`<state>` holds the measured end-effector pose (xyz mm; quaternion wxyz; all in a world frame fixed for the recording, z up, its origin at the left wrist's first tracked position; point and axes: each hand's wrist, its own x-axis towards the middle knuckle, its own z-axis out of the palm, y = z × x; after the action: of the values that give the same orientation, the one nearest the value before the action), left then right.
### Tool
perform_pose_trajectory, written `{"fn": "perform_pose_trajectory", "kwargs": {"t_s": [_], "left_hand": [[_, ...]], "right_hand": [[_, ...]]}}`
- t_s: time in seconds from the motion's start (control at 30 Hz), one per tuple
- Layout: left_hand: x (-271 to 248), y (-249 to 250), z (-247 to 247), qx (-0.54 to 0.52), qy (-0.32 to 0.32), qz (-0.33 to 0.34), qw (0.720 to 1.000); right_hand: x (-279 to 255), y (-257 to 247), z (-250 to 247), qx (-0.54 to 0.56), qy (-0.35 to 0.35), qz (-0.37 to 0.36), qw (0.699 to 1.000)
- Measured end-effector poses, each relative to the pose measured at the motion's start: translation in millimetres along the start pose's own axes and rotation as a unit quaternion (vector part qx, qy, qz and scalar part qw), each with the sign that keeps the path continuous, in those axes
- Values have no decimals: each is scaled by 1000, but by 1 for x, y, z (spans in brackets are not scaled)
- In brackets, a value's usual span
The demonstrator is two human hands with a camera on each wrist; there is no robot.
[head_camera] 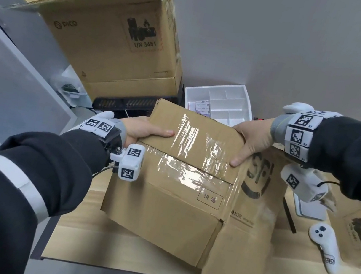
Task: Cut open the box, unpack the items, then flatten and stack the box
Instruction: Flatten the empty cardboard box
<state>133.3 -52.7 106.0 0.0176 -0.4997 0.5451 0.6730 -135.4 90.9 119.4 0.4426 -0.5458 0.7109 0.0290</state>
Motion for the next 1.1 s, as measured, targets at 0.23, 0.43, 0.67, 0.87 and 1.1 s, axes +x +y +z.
{"fn": "perform_pose_trajectory", "kwargs": {"t_s": [0.23,0.43,0.67,0.87,1.1], "left_hand": [[-2,-10,4,62,-37,-38,997],[10,-32,-14,135,-77,-30,987],[-4,-27,-11,165,-91,-33,982],[-4,-36,-19,41,-89,-50,994],[2,-46,-17,2,-72,-68,995]], "right_hand": [[12,11,3,-70,-39,-21,997],[25,22,21,-92,-67,0,993],[39,20,33,-92,-44,-3,995],[52,13,46,-95,9,-25,995],[58,-1,64,-6,-14,-24,1000]]}}
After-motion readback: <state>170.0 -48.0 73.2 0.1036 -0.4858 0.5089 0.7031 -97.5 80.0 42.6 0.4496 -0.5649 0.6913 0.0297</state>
